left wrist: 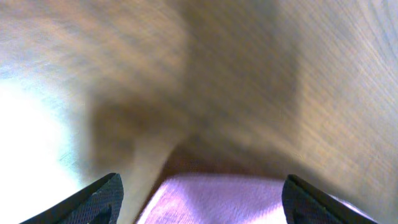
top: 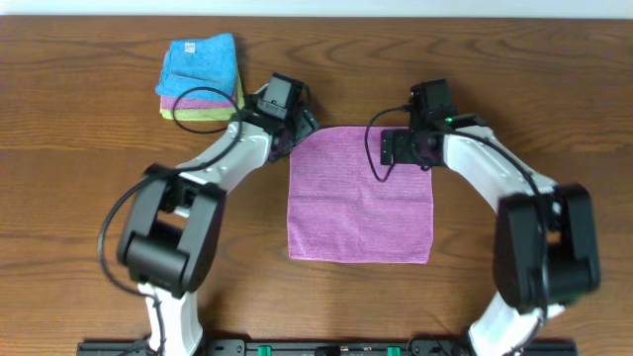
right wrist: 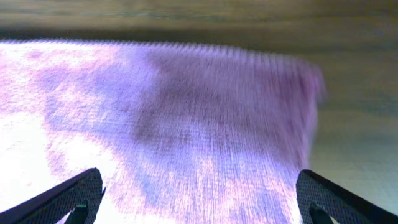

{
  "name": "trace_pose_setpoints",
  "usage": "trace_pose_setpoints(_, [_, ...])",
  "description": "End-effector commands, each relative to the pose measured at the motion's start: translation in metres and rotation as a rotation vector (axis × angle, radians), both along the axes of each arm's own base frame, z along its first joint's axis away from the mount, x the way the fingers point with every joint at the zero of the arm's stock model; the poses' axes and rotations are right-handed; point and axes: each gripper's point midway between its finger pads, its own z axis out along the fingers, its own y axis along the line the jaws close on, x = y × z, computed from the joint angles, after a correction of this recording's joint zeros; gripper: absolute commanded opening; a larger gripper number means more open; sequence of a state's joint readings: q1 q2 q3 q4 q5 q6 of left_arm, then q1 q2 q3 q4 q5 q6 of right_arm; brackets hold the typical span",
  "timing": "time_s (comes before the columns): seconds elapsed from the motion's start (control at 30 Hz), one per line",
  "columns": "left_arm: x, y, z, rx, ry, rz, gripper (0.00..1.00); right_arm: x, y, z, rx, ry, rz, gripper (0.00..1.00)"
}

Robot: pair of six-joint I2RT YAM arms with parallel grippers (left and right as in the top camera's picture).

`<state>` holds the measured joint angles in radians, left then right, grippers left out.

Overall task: Fold the cloth
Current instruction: 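Release the far edge and move both grippers to the cloth's near corners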

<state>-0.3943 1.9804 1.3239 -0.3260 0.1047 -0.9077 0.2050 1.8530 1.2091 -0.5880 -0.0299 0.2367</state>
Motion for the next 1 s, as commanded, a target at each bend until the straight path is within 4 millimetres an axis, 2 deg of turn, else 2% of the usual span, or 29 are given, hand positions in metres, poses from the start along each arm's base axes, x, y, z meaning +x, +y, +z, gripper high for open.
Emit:
trace_pose_setpoints(0.0, [-0.018,-0.008,0.047,-0.028,-0.02,-0.096,0.83,-0.01,0.002,0.042,0.037,-0.038,-0.007,0.99])
trace_pose_setpoints(0.13, [-0.077,0.001,0.064,0.0,0.138,-0.163,0.85,-0.062,0.006,0.059,0.101,0.109,-0.014,0.98])
trace_pose_setpoints(0.27, [-0.139,0.01,0.065,0.097,0.306,-0.281,0.86,-0.107,0.027,0.068,0.253,0.215,0.029,0.95])
trace_pose_setpoints(0.33, [-0.17,0.013,0.062,0.144,0.403,-0.324,0.77,-0.126,0.034,0.067,0.316,0.231,0.045,0.93])
trace_pose_setpoints(0.5, [-0.225,0.007,0.048,0.22,0.5,-0.434,0.75,-0.178,0.034,0.053,0.399,0.214,0.028,0.94])
trace_pose_setpoints(0.67, [-0.26,0.005,0.033,0.249,0.501,-0.517,0.73,-0.202,0.035,0.05,0.467,0.129,0.008,0.96])
trace_pose_setpoints(0.8, [-0.282,0.018,0.021,0.244,0.484,-0.464,0.72,-0.21,0.031,0.051,0.478,0.065,0.001,0.97])
trace_pose_setpoints(0.9, [-0.283,0.018,0.015,0.198,0.378,-0.458,0.73,-0.212,0.03,0.052,0.479,0.036,0.007,0.97])
trace_pose_setpoints(0.97, [-0.276,0.01,0.012,0.137,0.273,-0.452,0.77,-0.212,0.03,0.049,0.471,0.022,0.033,0.97])
